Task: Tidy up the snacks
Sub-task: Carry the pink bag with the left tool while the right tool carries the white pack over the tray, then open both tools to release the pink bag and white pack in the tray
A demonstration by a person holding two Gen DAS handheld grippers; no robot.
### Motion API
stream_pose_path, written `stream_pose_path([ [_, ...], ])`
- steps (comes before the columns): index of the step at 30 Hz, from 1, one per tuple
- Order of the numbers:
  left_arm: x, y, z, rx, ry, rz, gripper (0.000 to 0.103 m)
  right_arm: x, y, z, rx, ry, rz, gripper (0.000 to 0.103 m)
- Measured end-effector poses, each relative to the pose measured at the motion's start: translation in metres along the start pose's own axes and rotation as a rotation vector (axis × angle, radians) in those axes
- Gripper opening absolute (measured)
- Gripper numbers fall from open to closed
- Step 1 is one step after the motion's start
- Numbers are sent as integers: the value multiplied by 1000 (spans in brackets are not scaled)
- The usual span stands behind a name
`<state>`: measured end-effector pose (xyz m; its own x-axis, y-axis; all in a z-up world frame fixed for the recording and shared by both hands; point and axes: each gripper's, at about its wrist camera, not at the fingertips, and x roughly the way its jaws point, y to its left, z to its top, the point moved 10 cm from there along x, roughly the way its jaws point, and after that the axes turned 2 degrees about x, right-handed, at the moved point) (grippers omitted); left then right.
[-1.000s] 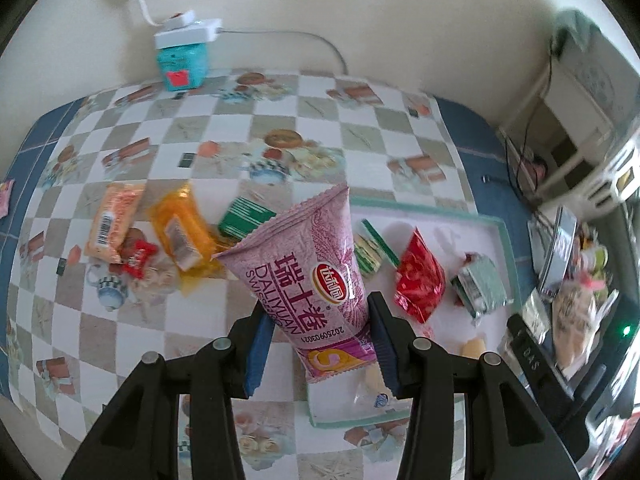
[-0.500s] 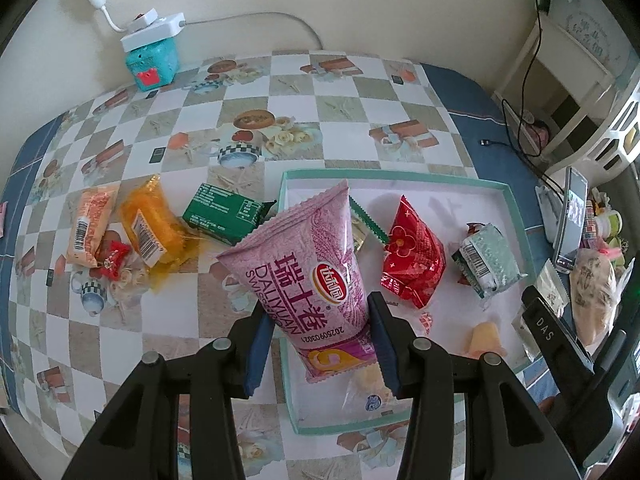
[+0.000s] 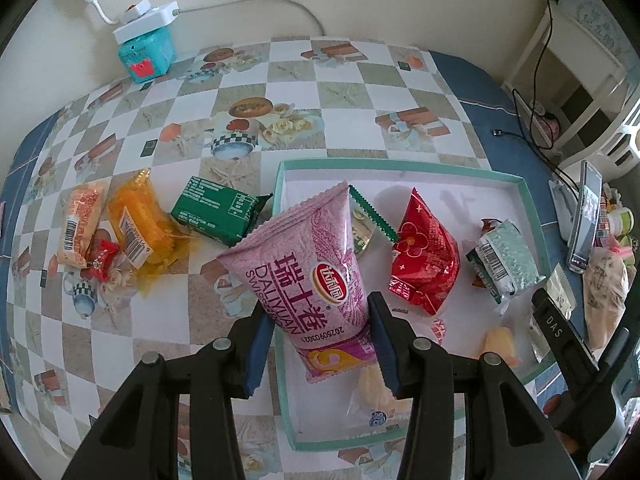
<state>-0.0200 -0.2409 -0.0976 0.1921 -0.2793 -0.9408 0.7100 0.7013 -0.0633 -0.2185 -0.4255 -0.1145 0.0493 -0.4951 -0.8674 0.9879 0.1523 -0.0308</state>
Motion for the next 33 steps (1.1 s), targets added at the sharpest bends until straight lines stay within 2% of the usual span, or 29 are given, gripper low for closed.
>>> stream_pose_path([
  [13,10,-4,5,18,-3,21,48,8,32,-5,-63,10,68,56],
  [27,12,-12,15,12,-24,-11,48,14,46,-3,-62,14,123,56],
  [29,10,-13,16,8,-25,-20,51,12,45,-1,-57,12,129,56],
  [31,9,-12,16,2,-22,-22,64,11,44,-1,-53,12,130,57],
  [33,6,-9,17,-4,-23,-21,65,9,43,1,-49,11,130,59],
])
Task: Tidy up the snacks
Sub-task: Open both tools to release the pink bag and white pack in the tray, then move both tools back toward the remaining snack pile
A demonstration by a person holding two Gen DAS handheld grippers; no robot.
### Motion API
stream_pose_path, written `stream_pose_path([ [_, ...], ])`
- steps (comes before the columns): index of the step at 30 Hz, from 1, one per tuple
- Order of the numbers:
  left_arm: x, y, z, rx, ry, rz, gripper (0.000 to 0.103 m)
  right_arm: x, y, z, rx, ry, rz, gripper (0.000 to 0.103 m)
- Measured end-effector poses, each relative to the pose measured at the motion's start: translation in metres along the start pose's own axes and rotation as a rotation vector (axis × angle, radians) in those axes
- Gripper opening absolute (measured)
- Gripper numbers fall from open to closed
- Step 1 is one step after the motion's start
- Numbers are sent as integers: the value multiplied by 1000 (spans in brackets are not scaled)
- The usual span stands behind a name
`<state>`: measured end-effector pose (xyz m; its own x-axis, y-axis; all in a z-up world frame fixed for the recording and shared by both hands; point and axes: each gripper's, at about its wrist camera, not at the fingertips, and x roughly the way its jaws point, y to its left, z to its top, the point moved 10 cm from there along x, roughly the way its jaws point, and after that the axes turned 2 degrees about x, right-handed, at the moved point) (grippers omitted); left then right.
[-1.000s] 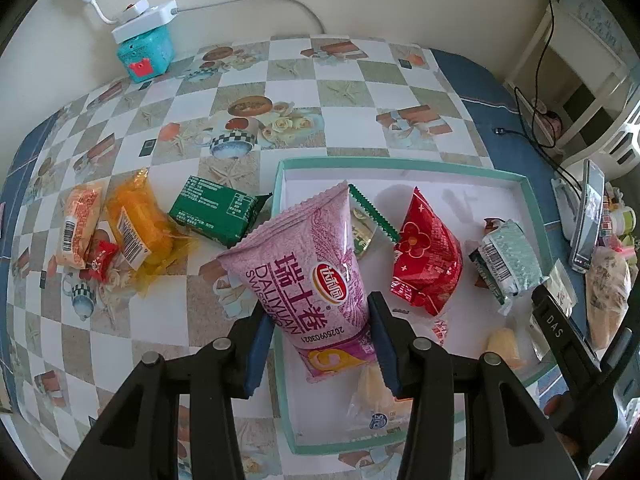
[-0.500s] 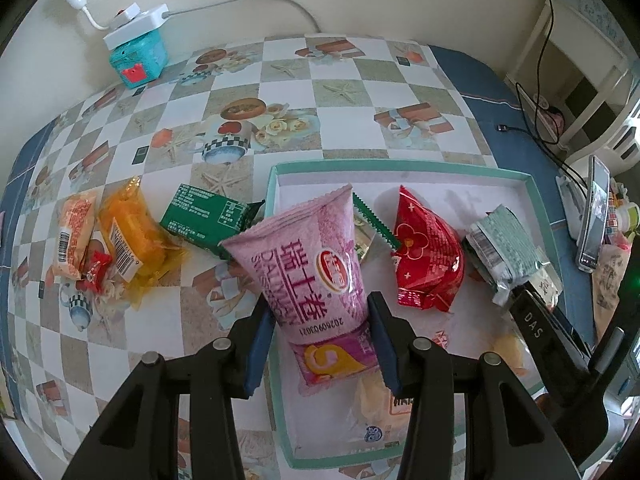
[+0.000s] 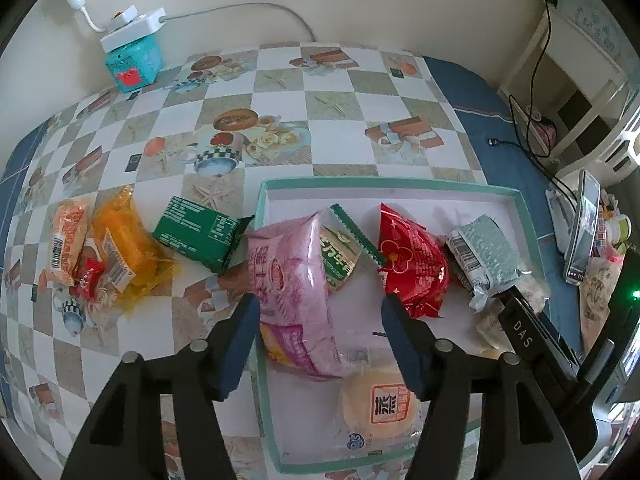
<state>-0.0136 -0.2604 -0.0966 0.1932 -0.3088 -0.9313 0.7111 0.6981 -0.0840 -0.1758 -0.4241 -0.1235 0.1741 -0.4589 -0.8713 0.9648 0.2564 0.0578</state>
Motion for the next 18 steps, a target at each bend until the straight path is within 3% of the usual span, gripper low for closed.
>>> stream_pose_path([
  [2,-5,5,3,-11,-6,6,65,-3,-1,2,2,-5,-5,67],
  [6,-14,22,8,-60,-13,10,79,-8,-3,5,5,-8,-10,68],
  [9,-20,41,11,-123,-13,15,80,-14,-2,6,0,-10,-10,71],
  [12,-22,63,10,-188,-1,29,95,-23,4,7,-13,-19,-1,80],
  [13,-24,72,10,-210,-3,37,95,-27,7,7,-20,-23,2,84],
  [18,-31,111,8,-308,-10,74,97,-43,22,4,-48,-38,27,84],
])
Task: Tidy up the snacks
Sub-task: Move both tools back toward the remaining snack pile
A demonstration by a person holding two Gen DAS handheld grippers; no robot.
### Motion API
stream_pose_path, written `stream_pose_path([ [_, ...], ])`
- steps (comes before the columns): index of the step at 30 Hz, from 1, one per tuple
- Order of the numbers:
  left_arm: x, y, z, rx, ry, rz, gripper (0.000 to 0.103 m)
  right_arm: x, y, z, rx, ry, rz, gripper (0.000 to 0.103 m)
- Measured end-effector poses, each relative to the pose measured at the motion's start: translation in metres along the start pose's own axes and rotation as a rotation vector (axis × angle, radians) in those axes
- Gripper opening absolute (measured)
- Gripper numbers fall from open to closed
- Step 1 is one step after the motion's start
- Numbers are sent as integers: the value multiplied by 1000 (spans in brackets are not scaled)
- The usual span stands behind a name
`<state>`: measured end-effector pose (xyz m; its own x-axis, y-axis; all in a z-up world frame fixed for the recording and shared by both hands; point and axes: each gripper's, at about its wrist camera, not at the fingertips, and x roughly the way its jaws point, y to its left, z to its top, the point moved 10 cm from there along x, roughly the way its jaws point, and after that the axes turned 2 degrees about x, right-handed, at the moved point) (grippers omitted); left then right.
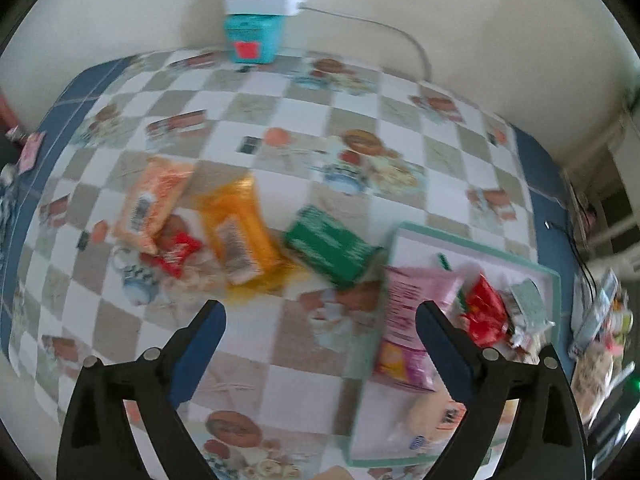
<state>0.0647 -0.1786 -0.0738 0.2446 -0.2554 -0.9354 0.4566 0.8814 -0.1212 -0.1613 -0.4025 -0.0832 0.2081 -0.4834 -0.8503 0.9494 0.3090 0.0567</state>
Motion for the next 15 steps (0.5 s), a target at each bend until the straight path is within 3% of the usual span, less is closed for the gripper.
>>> stream_pose_path([
  [5,-9,42,6,-113,-23,34,98,-16,15,-4,-27,-18,25,100],
  [15,-17,116,1,-278,-8,96,98,-39,50,-24,-118,-30,49,103],
])
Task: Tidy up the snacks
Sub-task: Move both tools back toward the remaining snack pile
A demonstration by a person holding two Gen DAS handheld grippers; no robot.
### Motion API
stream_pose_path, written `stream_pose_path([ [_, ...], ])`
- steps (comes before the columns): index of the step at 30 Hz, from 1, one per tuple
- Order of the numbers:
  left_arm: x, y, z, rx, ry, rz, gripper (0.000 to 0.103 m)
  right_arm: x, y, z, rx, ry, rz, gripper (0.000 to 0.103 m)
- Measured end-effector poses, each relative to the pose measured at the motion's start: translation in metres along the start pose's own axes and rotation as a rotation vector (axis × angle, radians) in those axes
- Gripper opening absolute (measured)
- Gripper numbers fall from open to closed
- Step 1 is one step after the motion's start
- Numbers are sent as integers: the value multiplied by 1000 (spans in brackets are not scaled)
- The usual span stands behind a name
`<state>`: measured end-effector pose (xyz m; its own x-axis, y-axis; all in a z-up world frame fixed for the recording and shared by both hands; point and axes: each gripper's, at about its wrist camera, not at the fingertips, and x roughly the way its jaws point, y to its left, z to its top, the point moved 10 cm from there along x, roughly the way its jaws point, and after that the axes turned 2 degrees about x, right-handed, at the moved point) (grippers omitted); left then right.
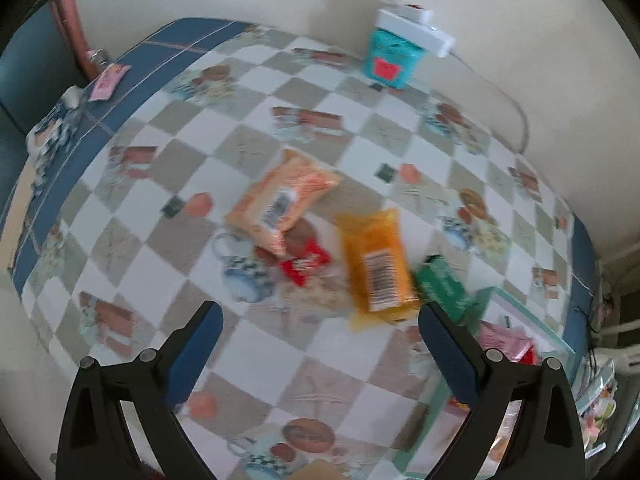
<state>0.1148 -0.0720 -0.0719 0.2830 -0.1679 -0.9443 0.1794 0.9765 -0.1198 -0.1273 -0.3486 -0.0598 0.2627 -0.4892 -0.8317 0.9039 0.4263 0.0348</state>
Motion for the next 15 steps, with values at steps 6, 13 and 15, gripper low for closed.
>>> stream_pose_path([
  [6,1,43,4,-28,-4,76,98,-8,33,-14,-67,8,29,103],
  [13,-4,77,16,-82,-16,74,98,-21,82,-28,-155,-2,71,103],
  [15,-4,86,19,-98,-14,73,98,-23,96,-33,-179,0,85,103],
])
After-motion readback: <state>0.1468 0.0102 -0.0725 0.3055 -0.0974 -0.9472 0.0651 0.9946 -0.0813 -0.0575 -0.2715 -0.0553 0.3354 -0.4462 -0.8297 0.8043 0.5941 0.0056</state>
